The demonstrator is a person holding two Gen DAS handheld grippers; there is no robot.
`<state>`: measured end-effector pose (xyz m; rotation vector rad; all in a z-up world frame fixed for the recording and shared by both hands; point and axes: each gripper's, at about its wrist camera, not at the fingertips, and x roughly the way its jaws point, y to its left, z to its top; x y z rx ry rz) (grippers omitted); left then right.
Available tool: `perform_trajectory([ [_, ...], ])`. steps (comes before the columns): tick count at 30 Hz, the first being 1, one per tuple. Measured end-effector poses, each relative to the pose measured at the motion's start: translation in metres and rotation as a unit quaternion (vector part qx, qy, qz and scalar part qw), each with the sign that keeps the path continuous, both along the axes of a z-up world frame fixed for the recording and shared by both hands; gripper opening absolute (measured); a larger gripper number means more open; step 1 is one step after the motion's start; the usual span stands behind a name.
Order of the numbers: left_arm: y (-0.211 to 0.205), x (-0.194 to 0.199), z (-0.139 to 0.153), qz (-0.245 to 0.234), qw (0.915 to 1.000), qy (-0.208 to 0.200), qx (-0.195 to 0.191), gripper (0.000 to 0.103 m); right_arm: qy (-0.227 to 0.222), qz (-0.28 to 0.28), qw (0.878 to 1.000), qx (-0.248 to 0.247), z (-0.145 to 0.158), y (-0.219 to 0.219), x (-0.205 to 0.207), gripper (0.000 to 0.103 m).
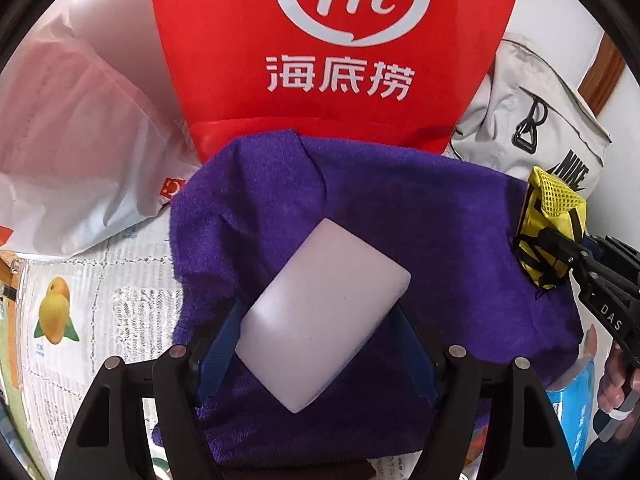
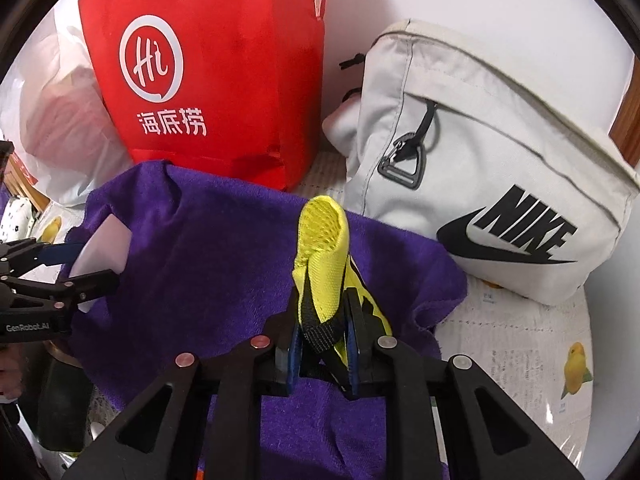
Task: Organize soft objects
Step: 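Carry the sponge and pouch onto the purple towel and open both tools, then move both tools back toward the items beside the tissue pack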
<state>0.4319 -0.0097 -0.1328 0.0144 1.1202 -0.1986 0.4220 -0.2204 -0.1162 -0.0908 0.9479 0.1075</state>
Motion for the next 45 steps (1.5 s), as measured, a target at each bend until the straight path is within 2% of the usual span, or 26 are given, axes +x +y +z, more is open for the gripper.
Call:
perform_trajectory([
  [4,-0.003,0.005,-0.004,-0.002,0.9999,0.009,0.005,0.076,0.009,0.003,1.000,0.008,-0.005,-0.003,0.001,0.032],
  [6,-0.005,0.007,-0.006,-0.002,0.9999,0.015,0.003,0.076,0.012,0.004,1.000,0.017,-0.007,-0.006,0.001,0.033],
  [9,-0.010,0.007,-0.009,-0.004,0.9998,0.017,0.005,0.077,0.024,0.009,0.999,0.022,-0.011,-0.006,0.004,0.045],
  [12,-0.010,0.008,-0.009,-0.005,0.9997,0.021,-0.011,0.080,0.020,0.009,1.000,0.021,-0.014,-0.004,0.004,0.049],
  [15,-0.011,0.007,-0.008,-0.006,0.9994,0.025,-0.021,0.084,0.027,0.015,0.999,0.039,-0.014,-0.006,0.004,0.060],
  [20,-0.011,0.001,-0.006,0.001,0.9997,0.024,-0.006,0.085,0.020,0.014,0.999,0.048,-0.011,-0.005,0.001,0.072],
  [25,-0.011,-0.009,-0.001,-0.002,0.9998,0.020,-0.002,0.085,0.017,0.025,0.998,0.048,-0.007,-0.001,-0.004,0.077],
  [29,-0.005,-0.019,0.011,-0.006,0.9999,-0.002,-0.010,0.085,0.014,0.028,0.998,0.046,-0.005,0.003,-0.009,0.078],
  [33,0.003,-0.033,0.026,-0.003,0.9991,-0.022,-0.036,0.085,0.008,0.039,0.998,0.053,0.003,0.009,-0.021,0.080],
  [35,0.003,-0.039,0.032,-0.003,0.9991,-0.021,-0.036,0.085,0.004,0.039,0.998,0.050,0.007,0.011,-0.025,0.081],
  [39,0.008,-0.047,0.038,0.006,0.9998,-0.018,-0.011,0.085,-0.004,0.031,0.998,0.056,0.016,0.014,-0.039,0.081],
  [45,0.014,-0.071,0.048,-0.003,0.9995,-0.019,-0.024,0.084,-0.025,0.017,0.997,0.077,0.037,0.007,-0.074,0.081],
])
